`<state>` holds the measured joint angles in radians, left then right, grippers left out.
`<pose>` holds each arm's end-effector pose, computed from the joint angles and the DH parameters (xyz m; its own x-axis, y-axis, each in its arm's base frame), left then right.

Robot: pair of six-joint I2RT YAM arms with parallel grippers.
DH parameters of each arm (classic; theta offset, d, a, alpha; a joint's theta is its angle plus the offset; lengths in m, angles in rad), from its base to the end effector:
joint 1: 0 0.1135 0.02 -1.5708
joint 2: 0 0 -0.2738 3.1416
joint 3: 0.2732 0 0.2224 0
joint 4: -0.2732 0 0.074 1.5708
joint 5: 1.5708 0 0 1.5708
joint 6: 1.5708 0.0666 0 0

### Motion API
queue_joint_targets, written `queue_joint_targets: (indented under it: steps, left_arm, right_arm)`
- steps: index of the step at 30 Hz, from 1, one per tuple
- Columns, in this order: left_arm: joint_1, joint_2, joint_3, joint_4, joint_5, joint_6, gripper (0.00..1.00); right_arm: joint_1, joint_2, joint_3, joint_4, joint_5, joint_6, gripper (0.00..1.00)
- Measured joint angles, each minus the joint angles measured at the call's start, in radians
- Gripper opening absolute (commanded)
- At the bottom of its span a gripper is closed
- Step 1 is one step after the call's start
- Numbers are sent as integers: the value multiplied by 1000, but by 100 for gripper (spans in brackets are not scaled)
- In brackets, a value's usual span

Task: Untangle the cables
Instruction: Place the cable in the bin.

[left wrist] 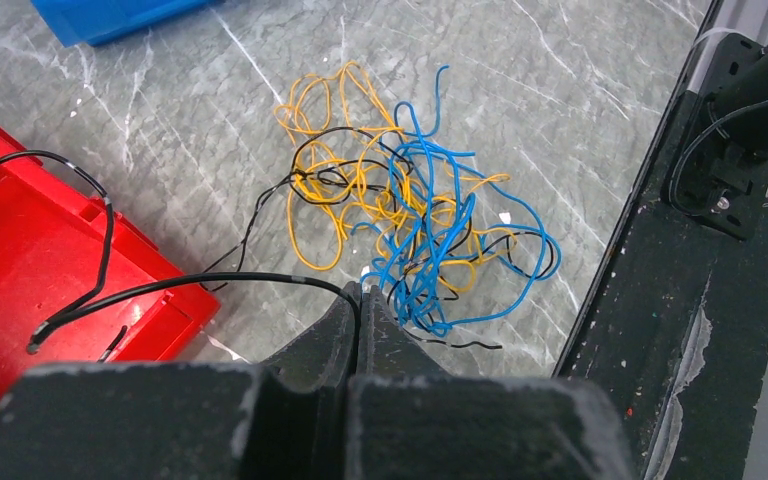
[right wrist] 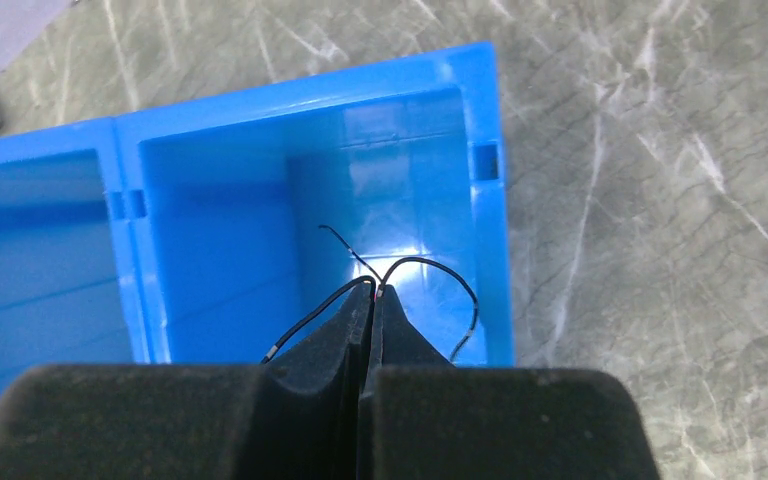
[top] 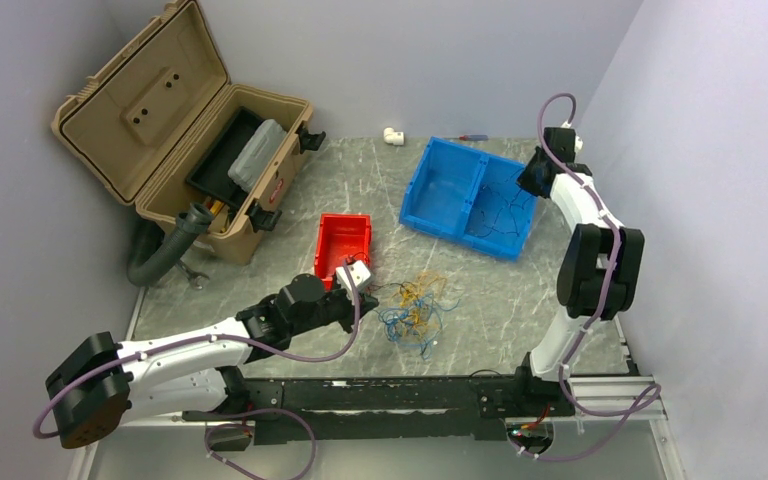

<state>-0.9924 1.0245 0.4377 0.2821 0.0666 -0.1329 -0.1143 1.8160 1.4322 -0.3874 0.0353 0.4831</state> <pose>0.1184 -0.1894 0.2367 -0.2779 0.1838 -0.9429 0.8408 0.5212 -0.1462 0.4054 -0.0489 0.2566 -0.5486 0.5303 -0.6464 0.4449 0.8397 0.3113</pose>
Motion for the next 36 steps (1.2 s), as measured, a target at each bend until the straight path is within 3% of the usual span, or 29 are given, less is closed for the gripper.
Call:
queue_joint_targets:
  steps: [9, 13, 17, 27, 36]
  left_arm:
    - [0, 1, 0, 2, 8, 1, 0]
    - [0, 1, 0, 2, 8, 1, 0]
    - [0, 3, 0, 3, 8, 1, 0]
    - [1, 9, 0, 5, 16, 2, 0]
    - [1, 37, 0, 13, 48, 10, 0]
  right_arm:
    - [40, 67, 0, 8, 131, -23, 1]
    - [64, 78, 0, 6, 153, -43, 26]
    - [70, 64, 0, 4, 153, -58, 44]
    - [86, -141, -35, -6, 134, -71, 67]
    - [198, -449, -312, 46, -14, -88, 90]
